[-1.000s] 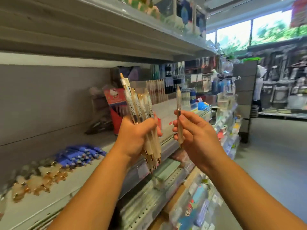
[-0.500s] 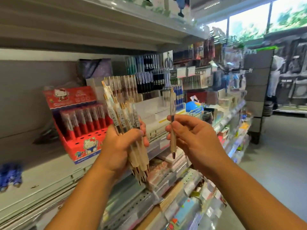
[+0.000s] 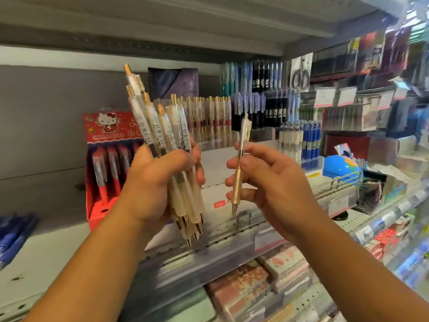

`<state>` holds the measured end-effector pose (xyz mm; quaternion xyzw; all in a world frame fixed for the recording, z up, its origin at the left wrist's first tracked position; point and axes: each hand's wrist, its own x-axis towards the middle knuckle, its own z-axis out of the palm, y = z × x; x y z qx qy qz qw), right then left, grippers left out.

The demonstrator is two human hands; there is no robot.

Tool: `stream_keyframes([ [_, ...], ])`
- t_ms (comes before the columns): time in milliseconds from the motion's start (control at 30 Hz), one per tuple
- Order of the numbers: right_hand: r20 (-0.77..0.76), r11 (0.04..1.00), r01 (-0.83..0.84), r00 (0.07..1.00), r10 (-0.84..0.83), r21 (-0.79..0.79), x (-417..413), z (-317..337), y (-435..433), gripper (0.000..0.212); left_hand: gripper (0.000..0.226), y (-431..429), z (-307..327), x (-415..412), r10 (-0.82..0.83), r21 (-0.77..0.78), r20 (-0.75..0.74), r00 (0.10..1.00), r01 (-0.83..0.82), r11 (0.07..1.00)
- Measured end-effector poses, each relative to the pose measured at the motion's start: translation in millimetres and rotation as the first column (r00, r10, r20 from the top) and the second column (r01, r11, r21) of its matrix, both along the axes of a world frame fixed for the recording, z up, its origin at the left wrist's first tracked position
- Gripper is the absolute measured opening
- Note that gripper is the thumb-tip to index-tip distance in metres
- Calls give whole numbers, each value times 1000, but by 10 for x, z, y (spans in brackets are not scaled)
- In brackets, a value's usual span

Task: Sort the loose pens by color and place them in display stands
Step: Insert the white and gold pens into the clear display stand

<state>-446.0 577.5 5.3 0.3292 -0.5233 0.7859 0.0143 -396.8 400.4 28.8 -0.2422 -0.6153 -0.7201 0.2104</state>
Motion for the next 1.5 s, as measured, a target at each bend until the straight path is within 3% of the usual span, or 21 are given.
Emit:
stream_keyframes([
  [133,-71,998,-49,996,53,46,-416,121,-128,40,14,-16,155,-220,79,-53,-85,993,-84,995],
  [300,-138,981,-164,974,178,104,-851,269,-236,61,17,-38,192,-420,274,-93,-59,960,-279,956],
  [500,-252,950,-199,933,259,240,-1297,432,-238,63,12,71,152,-634,547,-81,-30,836,-548,833],
  [733,-314,942,-175,912,265,288,-1618,338,-193,63,20,243,-59,-752,703,-117,-3,712,-698,706],
  [1133,-516,951,-12,838,177,308,-1524,480,-559,58,20,33,-208,-525,760,-136,2,650,-752,645],
  [1267,-513,939,-4,837,191,344,-1486,524,-804,53,4,-8,-225,-536,764,-179,-36,644,-757,629],
  [1367,-545,928,56,822,167,369,-1487,389,-912,56,20,-65,-240,-535,759,-164,-51,649,-755,634],
  [1500,-493,932,26,854,168,361,-1587,264,-964,62,9,-72,-249,-534,778,-177,-85,623,-777,603],
])
